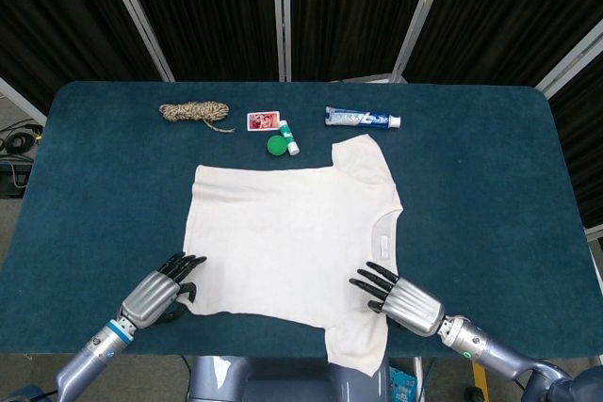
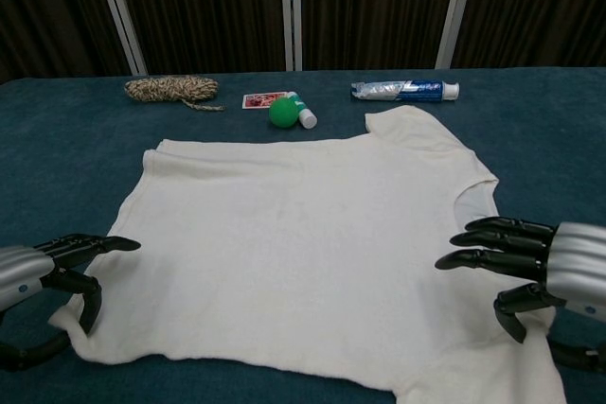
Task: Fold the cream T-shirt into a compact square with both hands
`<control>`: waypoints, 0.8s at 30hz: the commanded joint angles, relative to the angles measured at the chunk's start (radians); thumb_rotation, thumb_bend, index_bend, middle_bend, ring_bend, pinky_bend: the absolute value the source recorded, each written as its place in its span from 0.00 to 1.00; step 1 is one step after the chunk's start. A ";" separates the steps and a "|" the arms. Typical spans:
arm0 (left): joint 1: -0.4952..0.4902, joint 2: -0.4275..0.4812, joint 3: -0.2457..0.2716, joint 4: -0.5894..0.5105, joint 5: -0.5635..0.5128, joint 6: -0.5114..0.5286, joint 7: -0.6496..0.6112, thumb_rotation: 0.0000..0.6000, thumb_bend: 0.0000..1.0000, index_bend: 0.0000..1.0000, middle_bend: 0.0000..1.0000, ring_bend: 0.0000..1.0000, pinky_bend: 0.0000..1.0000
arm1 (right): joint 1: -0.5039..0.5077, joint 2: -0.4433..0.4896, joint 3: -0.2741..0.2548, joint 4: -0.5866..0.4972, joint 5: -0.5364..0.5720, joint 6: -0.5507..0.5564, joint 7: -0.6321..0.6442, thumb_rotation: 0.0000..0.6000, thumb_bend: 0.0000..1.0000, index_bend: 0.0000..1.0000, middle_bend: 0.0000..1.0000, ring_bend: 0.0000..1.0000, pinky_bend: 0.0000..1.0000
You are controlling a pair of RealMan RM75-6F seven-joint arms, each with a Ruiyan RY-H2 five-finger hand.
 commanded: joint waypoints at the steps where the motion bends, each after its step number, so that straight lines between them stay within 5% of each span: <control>1: 0.001 0.007 0.000 -0.007 0.001 0.010 0.003 1.00 0.53 0.81 0.00 0.00 0.00 | 0.000 0.001 0.001 -0.004 0.001 0.002 0.003 1.00 0.48 0.69 0.10 0.00 0.00; 24: 0.016 0.132 0.069 -0.139 0.065 0.088 0.008 1.00 0.54 0.83 0.00 0.00 0.00 | -0.005 0.097 -0.032 -0.159 -0.013 0.020 0.056 1.00 0.48 0.69 0.10 0.00 0.00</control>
